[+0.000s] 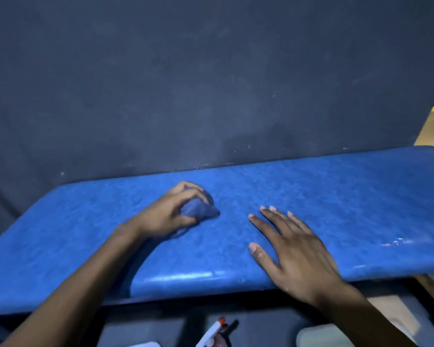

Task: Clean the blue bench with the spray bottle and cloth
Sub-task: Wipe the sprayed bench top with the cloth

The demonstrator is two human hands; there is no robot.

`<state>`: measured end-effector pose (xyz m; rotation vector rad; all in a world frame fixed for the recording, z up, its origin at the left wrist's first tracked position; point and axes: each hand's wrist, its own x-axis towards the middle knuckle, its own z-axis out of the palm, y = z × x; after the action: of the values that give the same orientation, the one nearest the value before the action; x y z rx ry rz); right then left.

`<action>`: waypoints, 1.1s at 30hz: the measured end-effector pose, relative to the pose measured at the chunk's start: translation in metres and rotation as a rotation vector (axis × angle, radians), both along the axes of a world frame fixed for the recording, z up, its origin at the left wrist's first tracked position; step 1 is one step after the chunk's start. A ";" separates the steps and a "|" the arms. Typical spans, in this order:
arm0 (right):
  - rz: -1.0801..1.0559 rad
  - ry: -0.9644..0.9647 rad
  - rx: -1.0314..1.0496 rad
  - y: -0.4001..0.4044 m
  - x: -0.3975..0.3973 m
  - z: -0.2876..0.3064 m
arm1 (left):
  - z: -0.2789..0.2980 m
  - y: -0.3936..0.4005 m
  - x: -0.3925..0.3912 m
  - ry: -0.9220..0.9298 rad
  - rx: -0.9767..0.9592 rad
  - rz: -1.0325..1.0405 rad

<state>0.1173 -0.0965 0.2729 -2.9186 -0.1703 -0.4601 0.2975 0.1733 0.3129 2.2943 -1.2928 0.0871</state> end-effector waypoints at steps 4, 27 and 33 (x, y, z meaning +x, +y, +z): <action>0.004 -0.013 -0.002 -0.001 0.001 -0.005 | 0.001 -0.039 0.041 0.076 -0.070 0.333; 0.022 -0.067 -0.006 -0.002 0.000 -0.008 | -0.006 -0.044 -0.031 0.016 -0.004 -0.078; 0.024 -0.068 -0.002 -0.002 0.000 -0.007 | -0.011 -0.067 0.034 -0.039 -0.008 0.246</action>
<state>0.1173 -0.0984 0.2660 -2.9015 -0.2152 -0.5559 0.3319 0.1059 0.3021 2.4450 -1.0203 0.2211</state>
